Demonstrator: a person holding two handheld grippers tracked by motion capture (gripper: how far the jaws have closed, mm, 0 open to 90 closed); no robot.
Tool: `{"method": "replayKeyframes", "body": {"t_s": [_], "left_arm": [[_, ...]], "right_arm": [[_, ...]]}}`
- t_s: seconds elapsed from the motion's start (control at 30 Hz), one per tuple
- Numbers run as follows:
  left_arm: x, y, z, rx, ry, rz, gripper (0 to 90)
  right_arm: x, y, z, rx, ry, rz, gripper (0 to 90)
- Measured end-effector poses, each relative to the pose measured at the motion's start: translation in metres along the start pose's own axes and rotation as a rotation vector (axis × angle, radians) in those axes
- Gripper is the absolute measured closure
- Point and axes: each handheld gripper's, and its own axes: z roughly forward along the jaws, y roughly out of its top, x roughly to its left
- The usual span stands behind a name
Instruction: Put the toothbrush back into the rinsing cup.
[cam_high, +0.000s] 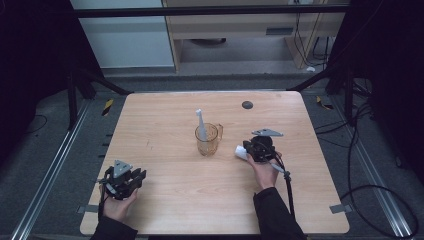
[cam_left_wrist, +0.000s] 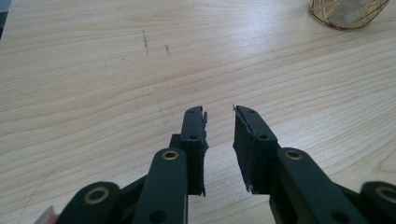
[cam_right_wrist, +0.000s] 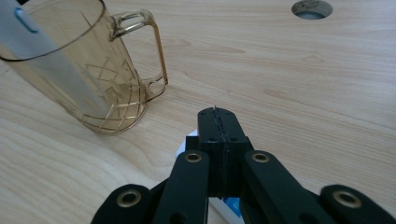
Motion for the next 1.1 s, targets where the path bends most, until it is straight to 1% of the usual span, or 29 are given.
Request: {"method": "replayKeyframes", "body": {"t_s": [0.03,0.13,0.17,0.23,0.27,0.37,0.43,0.5,0.53,0.63,0.7,0.73,0.87,0.9,1.1], "left_arm": [[0.0,0.0,0.0,-0.001,0.0,0.0,72.5],[0.0,0.0,0.0,-0.002,0.001,0.0,72.5],[0.001,0.0,0.0,-0.002,0.001,0.0,72.5],[0.001,0.0,0.0,-0.002,0.0,-0.001,72.5],[0.001,0.0,0.001,-0.001,0.0,0.0,72.6],[0.001,0.0,0.001,-0.001,0.001,0.001,72.6],[0.001,0.0,0.001,0.002,0.0,0.003,72.6],[0.001,0.0,0.001,0.001,0.001,0.002,72.6],[0.001,0.0,0.001,0.002,0.0,0.004,72.7],[0.0,0.0,0.001,0.002,-0.001,0.006,72.9],[0.0,0.0,0.002,0.003,-0.001,0.007,72.9],[0.0,0.0,0.002,0.004,-0.002,0.009,72.9],[0.0,0.0,0.002,0.003,-0.003,0.009,73.0],[0.0,0.0,0.002,0.003,-0.003,0.009,73.1],[-0.001,0.0,0.002,0.004,-0.005,0.012,73.0]], "right_arm": [[-0.001,0.0,0.005,0.005,-0.005,-0.003,90.0],[-0.004,0.0,0.016,0.011,-0.021,0.021,90.0],[-0.004,0.0,0.016,0.011,-0.021,0.021,90.0],[-0.011,0.0,0.025,0.02,-0.044,0.035,90.0],[-0.013,-0.001,0.027,0.028,-0.05,0.045,90.0],[-0.016,-0.001,0.03,0.041,-0.063,0.045,90.0],[-0.019,-0.003,0.033,0.064,-0.068,0.042,90.0],[-0.019,-0.003,0.034,0.072,-0.067,0.041,90.0],[-0.019,-0.004,0.034,0.082,-0.067,0.031,90.0],[-0.018,-0.003,0.032,0.086,-0.056,0.024,90.0],[-0.016,-0.003,0.032,0.093,-0.048,0.027,90.0],[-0.014,-0.004,0.032,0.107,-0.037,0.006,90.0],[-0.011,-0.006,0.033,0.126,-0.023,-0.012,90.0],[-0.008,-0.006,0.032,0.135,-0.013,-0.026,90.0],[-0.003,-0.007,0.025,0.153,0.011,-0.051,90.0]]}}
